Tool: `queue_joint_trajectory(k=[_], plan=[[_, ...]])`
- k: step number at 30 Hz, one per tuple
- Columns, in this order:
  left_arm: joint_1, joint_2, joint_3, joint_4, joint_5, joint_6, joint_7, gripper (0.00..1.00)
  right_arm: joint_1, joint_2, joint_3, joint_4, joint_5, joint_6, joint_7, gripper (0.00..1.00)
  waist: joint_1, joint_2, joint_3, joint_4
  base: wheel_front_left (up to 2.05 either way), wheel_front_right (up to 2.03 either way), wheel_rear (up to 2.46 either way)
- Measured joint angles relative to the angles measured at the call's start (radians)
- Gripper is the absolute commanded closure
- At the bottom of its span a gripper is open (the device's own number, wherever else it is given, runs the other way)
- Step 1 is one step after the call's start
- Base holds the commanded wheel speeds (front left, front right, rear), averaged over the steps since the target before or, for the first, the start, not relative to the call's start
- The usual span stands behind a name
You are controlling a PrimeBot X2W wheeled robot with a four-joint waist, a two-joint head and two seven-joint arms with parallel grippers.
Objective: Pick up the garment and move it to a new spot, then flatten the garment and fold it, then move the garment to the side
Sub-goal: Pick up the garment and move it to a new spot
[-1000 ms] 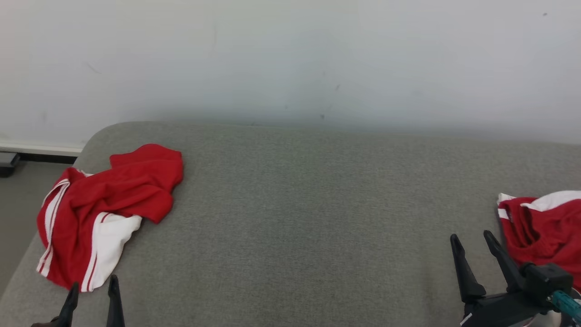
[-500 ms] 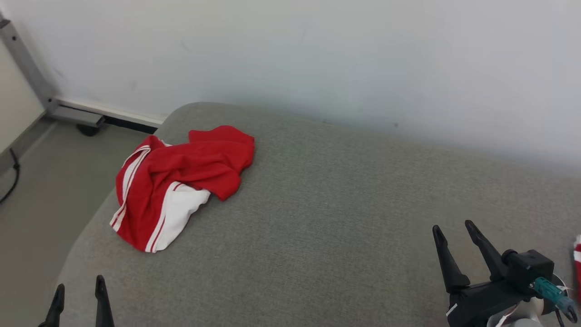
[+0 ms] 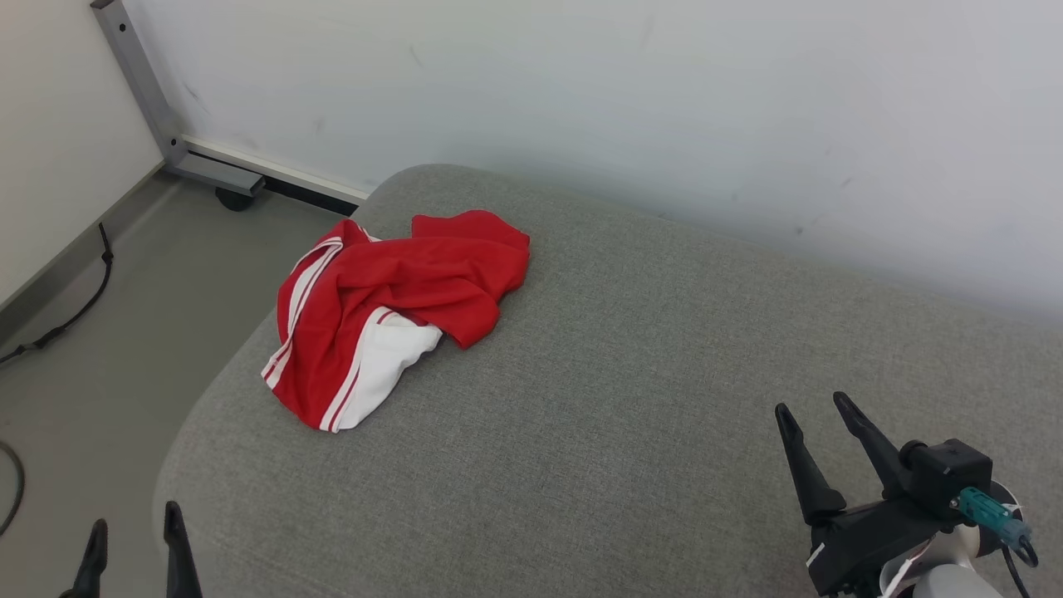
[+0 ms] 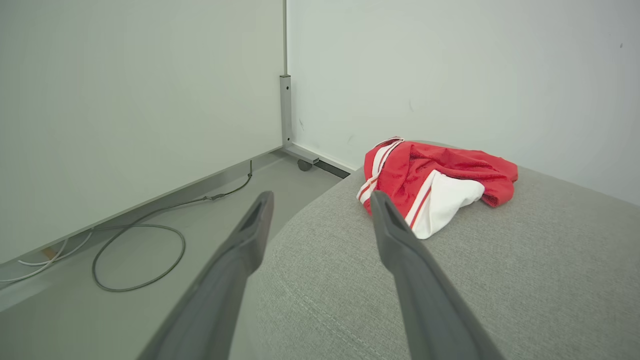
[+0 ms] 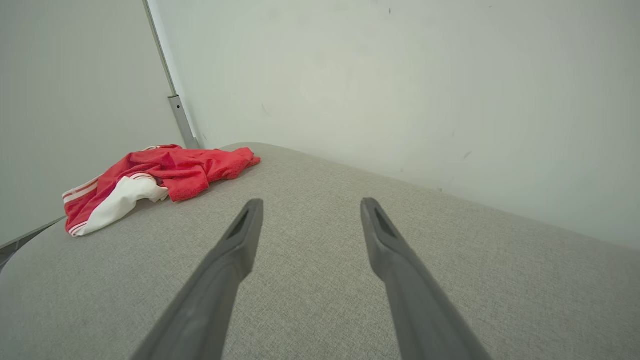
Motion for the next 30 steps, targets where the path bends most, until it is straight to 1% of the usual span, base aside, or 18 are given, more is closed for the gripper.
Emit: queue_joint_trajectory(k=[2,3,5,7,9,11,12,13,14,16,19,21,22,27,30], plan=[[-0.002,-0.001,-0.011,0.000,-0.002,-0.002,0.005,0.00,0.000,0.000,0.000,0.005,0.000,0.007,0.000,0.00,0.0000,0.0000,0.000,0.000,0.00,0.00,0.00],[-0.006,0.000,-0.019,0.001,-0.004,-0.009,0.014,0.00,0.000,0.001,0.000,0.007,0.000,0.007,0.000,0.00,0.0000,0.0000,0.000,0.000,0.00,0.00,0.00],[-0.043,0.012,-0.035,0.007,-0.021,-0.051,0.037,0.00,0.000,0.001,0.000,0.009,0.000,0.007,0.000,0.00,0.0000,0.0000,0.001,-0.001,0.00,0.00,0.00],[-0.130,0.049,-0.062,0.019,-0.022,-0.101,0.065,0.00,0.000,0.001,0.002,0.014,-0.001,0.007,0.000,0.00,0.0000,0.0000,0.002,-0.002,0.00,0.00,0.00],[-0.252,0.084,-0.064,0.040,-0.042,-0.151,0.094,0.00,0.001,-0.002,0.001,0.017,-0.001,0.007,0.000,0.00,0.0000,0.0000,0.004,-0.005,0.00,0.00,0.00],[-0.384,0.114,-0.071,0.093,-0.088,-0.207,0.148,0.00,0.001,-0.005,0.000,0.013,-0.006,0.007,0.000,0.00,0.0000,0.0000,0.008,-0.009,0.00,0.00,0.00],[-0.384,0.114,-0.071,0.093,-0.088,-0.207,0.148,0.00,0.001,-0.005,0.000,0.013,-0.006,0.007,0.000,0.00,0.0000,0.0000,0.008,-0.009,0.00,0.00,0.00],[-0.512,0.133,-0.077,0.162,-0.101,-0.250,0.192,0.00,0.004,-0.012,-0.001,0.010,-0.010,0.006,0.000,0.00,0.0000,0.0000,0.013,-0.016,0.00,0.00,0.00],[-0.575,0.134,-0.077,0.210,-0.133,-0.252,0.224,0.00,0.009,-0.016,-0.002,0.007,-0.010,0.003,0.001,0.00,0.0000,0.0000,0.016,-0.019,0.00,0.00,0.00],[-0.668,0.155,-0.099,0.298,-0.139,-0.253,0.284,0.00,0.024,-0.025,-0.003,0.001,-0.016,-0.002,0.003,0.00,0.0001,0.0000,0.022,-0.029,0.00,0.00,0.00],[-0.736,0.189,-0.094,0.411,-0.178,-0.256,0.361,0.00,0.041,-0.034,0.001,-0.011,-0.028,-0.003,0.019,0.00,0.0000,0.0000,0.029,-0.051,0.00,0.00,0.00],[-0.770,0.219,-0.095,0.485,-0.194,-0.256,0.410,0.00,0.043,-0.049,0.002,-0.030,-0.037,-0.006,0.028,0.00,0.0000,0.0000,0.036,-0.071,0.00,0.00,0.00],[-0.789,0.225,-0.093,0.514,-0.213,-0.256,0.435,0.00,0.043,-0.059,0.001,-0.042,-0.041,-0.010,0.032,0.00,0.0000,0.0000,0.040,-0.082,0.00,0.00,0.00],[-0.856,0.230,-0.108,0.618,-0.276,-0.256,0.530,0.00,0.042,-0.104,-0.013,-0.102,-0.057,-0.021,0.055,0.00,0.0001,0.0000,0.070,-0.139,0.00,0.00,0.00],[-0.864,0.268,-0.151,0.651,-0.309,-0.256,0.585,0.00,0.040,-0.132,-0.019,-0.142,-0.073,-0.029,0.073,0.00,0.0001,0.0001,0.093,-0.177,0.00,0.00,0.00]])
